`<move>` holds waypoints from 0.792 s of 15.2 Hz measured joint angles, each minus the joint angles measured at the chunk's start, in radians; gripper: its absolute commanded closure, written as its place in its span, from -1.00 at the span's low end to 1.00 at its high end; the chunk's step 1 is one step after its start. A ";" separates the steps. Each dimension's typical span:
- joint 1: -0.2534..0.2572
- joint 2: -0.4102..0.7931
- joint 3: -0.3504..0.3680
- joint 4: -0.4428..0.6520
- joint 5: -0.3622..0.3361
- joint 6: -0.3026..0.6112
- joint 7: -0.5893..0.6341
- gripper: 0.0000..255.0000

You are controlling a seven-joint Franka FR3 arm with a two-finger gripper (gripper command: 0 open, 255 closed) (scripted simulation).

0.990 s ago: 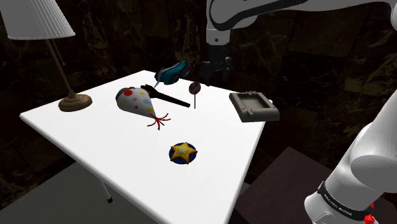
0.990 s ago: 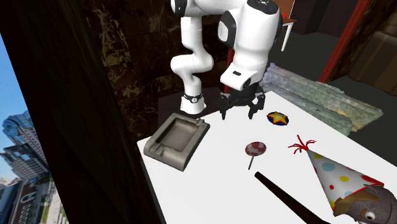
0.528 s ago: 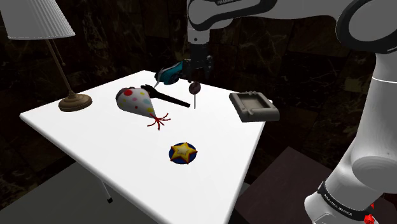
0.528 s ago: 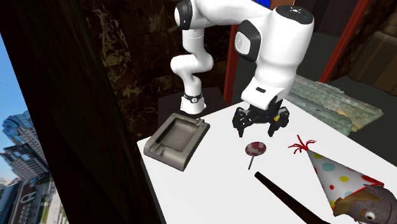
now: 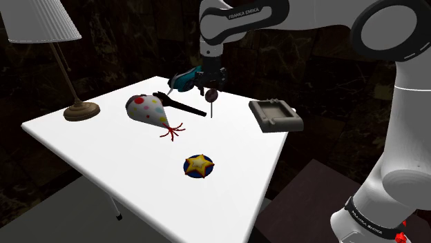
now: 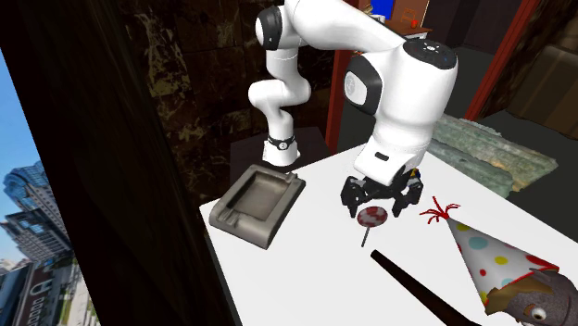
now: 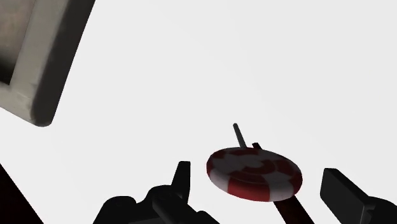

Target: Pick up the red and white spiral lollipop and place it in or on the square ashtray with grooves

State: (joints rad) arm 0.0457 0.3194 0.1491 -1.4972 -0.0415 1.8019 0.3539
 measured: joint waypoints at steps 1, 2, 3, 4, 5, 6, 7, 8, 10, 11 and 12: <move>0.000 0.000 0.000 -0.010 0.000 0.011 0.001 -1.00; 0.000 0.000 0.000 -0.016 0.000 0.017 0.001 -1.00; 0.000 0.001 0.000 -0.019 0.000 0.020 0.000 -1.00; 0.000 0.001 0.000 -0.020 0.000 0.021 0.001 -1.00; 0.000 0.001 0.000 -0.020 0.000 0.022 0.001 -1.00; 0.000 0.001 0.000 -0.021 0.000 0.022 0.001 -1.00; 0.000 0.001 0.000 -0.021 0.000 0.022 0.001 -1.00; 0.000 0.001 0.000 -0.021 0.000 0.022 0.001 1.00; 0.000 0.001 0.000 -0.020 -0.001 0.022 0.001 1.00; 0.000 0.001 0.000 -0.020 0.000 0.022 0.001 1.00; 0.000 0.001 0.000 -0.021 0.000 0.022 0.001 1.00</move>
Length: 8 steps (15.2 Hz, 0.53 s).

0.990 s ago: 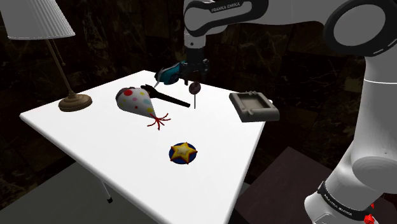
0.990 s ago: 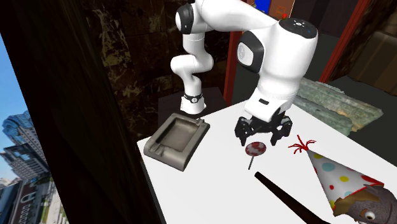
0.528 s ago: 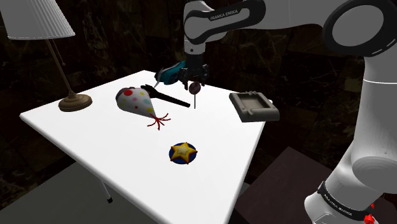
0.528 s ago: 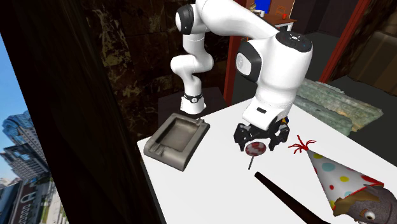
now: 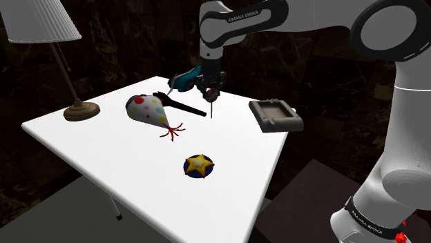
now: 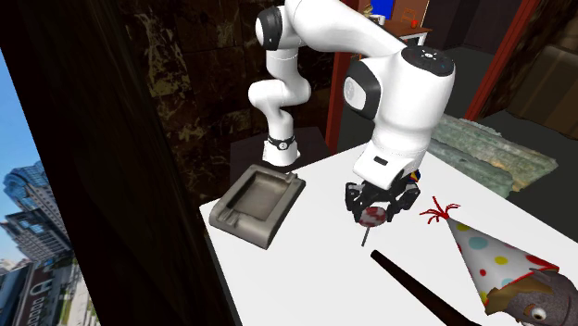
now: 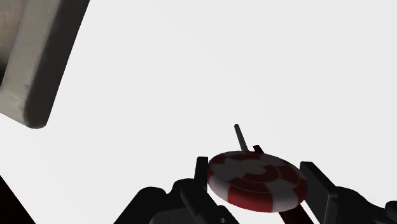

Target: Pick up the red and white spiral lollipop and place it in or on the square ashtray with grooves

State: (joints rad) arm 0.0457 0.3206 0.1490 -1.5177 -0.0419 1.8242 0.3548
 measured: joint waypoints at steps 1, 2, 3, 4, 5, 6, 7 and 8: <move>0.000 0.000 0.000 0.000 0.000 0.000 0.000 1.00; 0.000 0.000 0.000 0.000 0.000 0.000 0.000 1.00; 0.000 0.000 0.000 0.000 0.000 0.000 0.000 1.00; 0.000 0.000 0.000 0.000 0.000 0.000 0.000 1.00; 0.000 0.000 0.000 0.000 0.000 0.000 0.000 1.00; 0.000 0.000 0.000 0.000 0.000 0.000 0.000 1.00; 0.000 -0.002 0.000 0.003 0.000 -0.005 0.000 1.00; 0.001 -0.002 0.001 0.013 0.000 -0.016 0.001 1.00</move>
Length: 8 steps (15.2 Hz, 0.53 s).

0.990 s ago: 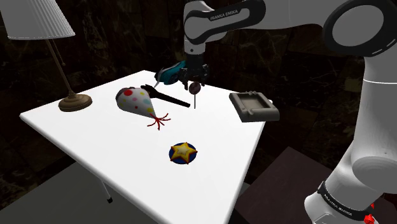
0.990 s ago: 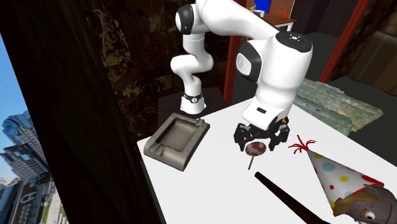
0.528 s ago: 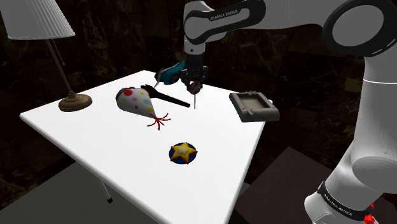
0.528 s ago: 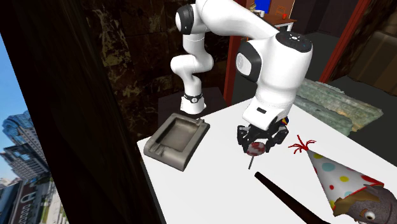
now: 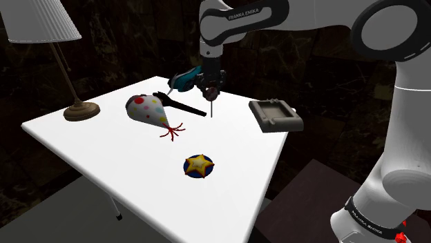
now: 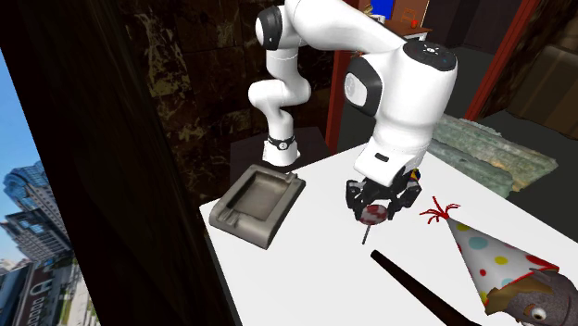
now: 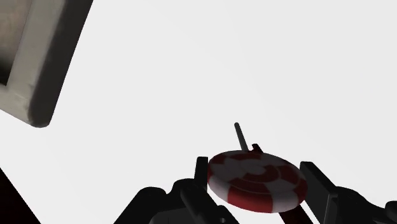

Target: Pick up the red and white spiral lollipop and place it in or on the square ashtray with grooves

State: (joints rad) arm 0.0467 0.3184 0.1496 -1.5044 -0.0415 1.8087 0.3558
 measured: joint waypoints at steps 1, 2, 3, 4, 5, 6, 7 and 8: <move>0.000 0.002 0.000 0.013 0.000 -0.011 0.000 1.00; 0.001 0.003 0.000 0.028 0.000 -0.025 0.000 1.00; 0.001 0.001 0.000 0.039 0.000 -0.037 -0.001 1.00; 0.000 -0.003 0.000 0.047 0.001 -0.050 -0.001 1.00; 0.001 -0.001 0.001 0.064 0.000 -0.064 -0.001 1.00; 0.001 0.000 0.001 0.077 0.000 -0.077 -0.001 1.00; 0.001 -0.001 0.001 0.089 0.001 -0.090 -0.002 1.00; 0.002 0.006 0.000 0.110 0.000 -0.104 -0.002 1.00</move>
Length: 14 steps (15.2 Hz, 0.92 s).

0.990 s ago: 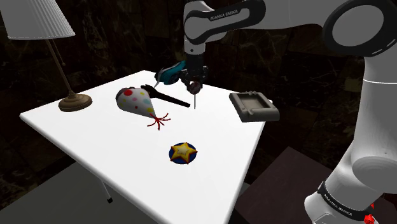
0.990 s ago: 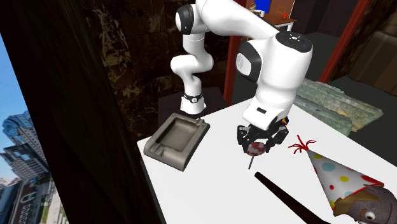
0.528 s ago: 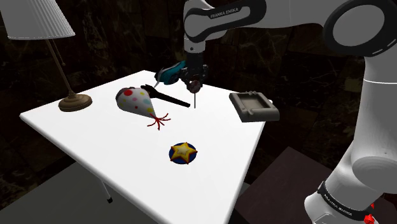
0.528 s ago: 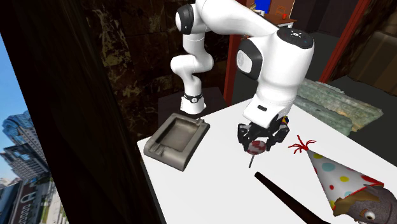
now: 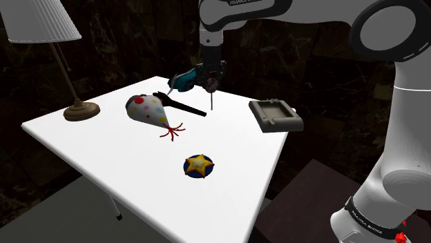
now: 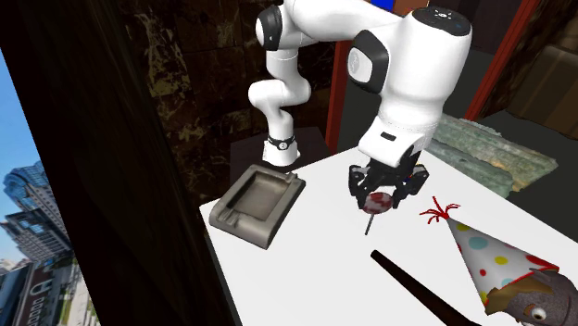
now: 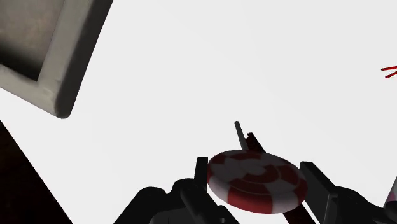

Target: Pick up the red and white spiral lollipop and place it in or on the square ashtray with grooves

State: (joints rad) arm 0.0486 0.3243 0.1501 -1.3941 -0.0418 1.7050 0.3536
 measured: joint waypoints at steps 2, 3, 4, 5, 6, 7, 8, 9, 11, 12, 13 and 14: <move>0.002 0.004 0.001 0.033 -0.001 -0.029 0.001 1.00; 0.003 0.005 0.001 0.046 -0.001 -0.042 0.002 1.00; 0.004 0.007 0.001 0.065 -0.001 -0.058 0.002 1.00; 0.005 0.013 0.001 0.088 -0.002 -0.075 0.002 1.00; 0.006 0.017 0.002 0.109 -0.002 -0.092 0.003 1.00; 0.006 0.019 0.001 0.128 -0.003 -0.109 0.002 1.00; 0.007 0.023 0.001 0.145 -0.003 -0.122 0.002 1.00; 0.007 0.026 0.001 0.163 -0.004 -0.137 0.002 1.00; 0.010 0.031 0.002 0.197 -0.005 -0.166 0.003 1.00; 0.011 0.035 0.002 0.218 -0.005 -0.183 0.004 1.00; 0.013 0.044 0.002 0.243 -0.007 -0.199 0.004 1.00; 0.006 0.030 0.001 0.228 -0.004 -0.199 -0.003 1.00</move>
State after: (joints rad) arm 0.0547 0.3542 0.1506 -1.1661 -0.0458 1.5064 0.3501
